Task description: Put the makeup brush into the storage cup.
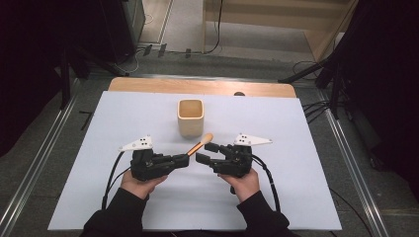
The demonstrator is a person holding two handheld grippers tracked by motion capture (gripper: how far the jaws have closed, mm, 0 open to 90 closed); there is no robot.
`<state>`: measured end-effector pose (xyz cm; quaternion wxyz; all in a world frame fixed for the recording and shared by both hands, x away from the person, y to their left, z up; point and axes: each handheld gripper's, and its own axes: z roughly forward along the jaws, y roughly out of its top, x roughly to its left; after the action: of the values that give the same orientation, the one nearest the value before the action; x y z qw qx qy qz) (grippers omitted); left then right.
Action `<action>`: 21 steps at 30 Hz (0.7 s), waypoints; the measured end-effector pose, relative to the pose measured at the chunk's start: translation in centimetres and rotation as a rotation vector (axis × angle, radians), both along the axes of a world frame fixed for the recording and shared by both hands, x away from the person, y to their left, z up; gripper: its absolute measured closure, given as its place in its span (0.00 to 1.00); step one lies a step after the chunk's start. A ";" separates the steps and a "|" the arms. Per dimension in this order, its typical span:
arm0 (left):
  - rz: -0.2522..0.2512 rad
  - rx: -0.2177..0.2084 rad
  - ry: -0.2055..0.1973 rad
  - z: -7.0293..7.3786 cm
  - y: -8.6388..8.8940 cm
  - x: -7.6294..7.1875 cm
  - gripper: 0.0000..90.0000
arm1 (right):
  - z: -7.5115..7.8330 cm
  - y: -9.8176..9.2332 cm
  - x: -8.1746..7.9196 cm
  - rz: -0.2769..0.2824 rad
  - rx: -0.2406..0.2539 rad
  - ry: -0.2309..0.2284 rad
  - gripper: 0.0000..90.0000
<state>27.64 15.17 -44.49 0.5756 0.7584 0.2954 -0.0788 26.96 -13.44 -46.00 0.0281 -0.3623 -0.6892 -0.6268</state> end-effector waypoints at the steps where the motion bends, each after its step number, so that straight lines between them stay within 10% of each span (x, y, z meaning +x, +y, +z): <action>1: 0.001 -0.002 0.000 0.0 0.0 0.0 0.88 | 0.0 0.1 0.0 -0.001 0.005 0.002 0.41; 21: -0.009 -0.017 -0.003 -0.2 -0.4 0.0 0.88 | -0.3 0.6 0.5 0.014 0.090 0.043 0.48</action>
<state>27.62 14.79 -44.72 0.5820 0.7551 0.2903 -0.0826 27.50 -12.88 -46.34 0.0633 -0.3692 -0.6621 -0.6491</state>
